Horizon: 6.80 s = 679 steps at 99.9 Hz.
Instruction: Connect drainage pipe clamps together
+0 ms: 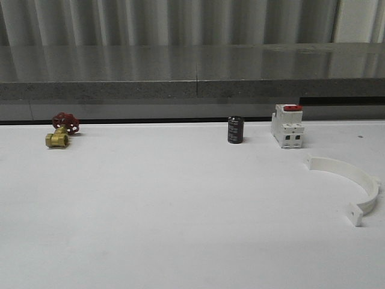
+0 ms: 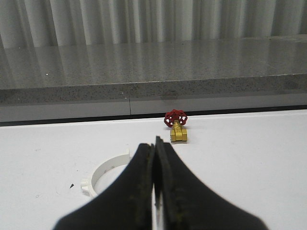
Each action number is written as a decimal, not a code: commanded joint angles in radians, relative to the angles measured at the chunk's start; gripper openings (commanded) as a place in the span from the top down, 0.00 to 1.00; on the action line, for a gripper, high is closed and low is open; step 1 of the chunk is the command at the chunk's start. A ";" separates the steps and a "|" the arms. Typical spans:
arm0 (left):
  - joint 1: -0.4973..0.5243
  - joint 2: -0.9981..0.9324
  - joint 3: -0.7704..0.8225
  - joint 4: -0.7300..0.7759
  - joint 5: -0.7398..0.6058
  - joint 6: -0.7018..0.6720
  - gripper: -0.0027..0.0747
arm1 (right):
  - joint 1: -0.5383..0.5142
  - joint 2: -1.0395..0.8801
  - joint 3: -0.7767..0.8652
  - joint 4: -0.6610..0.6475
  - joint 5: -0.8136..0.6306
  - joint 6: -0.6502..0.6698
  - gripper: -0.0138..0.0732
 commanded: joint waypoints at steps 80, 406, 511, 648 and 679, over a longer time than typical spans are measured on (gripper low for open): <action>-0.006 0.278 -0.453 -0.095 0.365 -0.007 0.99 | -0.006 -0.020 -0.017 -0.013 -0.087 -0.001 0.92; 0.292 1.900 -1.241 -0.102 0.470 0.151 0.24 | -0.006 -0.020 -0.017 -0.013 -0.087 -0.001 0.92; 0.292 1.904 -1.235 -0.104 0.475 0.151 0.94 | -0.006 -0.020 -0.017 -0.013 -0.087 -0.001 0.92; -0.310 1.785 -1.316 -0.032 0.651 -0.392 0.99 | -0.006 -0.020 -0.017 -0.013 -0.087 -0.001 0.92; -0.392 1.893 -1.385 -0.012 0.637 -0.453 0.99 | -0.006 -0.020 -0.017 -0.013 -0.087 -0.001 0.92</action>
